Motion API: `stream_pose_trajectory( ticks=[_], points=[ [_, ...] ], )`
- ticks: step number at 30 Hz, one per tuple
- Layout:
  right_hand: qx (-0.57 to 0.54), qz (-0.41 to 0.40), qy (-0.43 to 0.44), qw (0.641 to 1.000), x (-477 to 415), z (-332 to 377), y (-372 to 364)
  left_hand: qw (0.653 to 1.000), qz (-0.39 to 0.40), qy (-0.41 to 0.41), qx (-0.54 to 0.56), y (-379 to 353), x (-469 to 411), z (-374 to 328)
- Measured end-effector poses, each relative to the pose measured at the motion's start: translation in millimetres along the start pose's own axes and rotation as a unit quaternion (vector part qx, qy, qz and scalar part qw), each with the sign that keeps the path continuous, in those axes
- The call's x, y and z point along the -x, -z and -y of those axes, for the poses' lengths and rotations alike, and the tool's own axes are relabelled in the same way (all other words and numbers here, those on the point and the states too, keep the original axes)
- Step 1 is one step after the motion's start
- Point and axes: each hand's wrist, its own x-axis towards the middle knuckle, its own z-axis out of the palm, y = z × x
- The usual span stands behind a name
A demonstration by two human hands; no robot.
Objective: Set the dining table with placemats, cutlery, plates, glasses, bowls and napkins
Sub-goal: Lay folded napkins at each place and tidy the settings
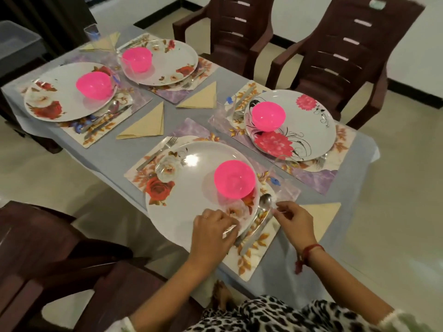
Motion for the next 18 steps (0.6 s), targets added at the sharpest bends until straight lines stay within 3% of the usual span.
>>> stream_pose_trajectory(
  ticks=[6,18],
  points=[
    [-0.033,-0.005,-0.022,0.999,-17,3,-17,0.99,0.071,-0.027,-0.117,-25,12,-11],
    [0.025,-0.026,-0.038,0.999,-25,-4,-23,0.989,0.082,-0.008,-0.123,-25,16,-12]
  ],
)
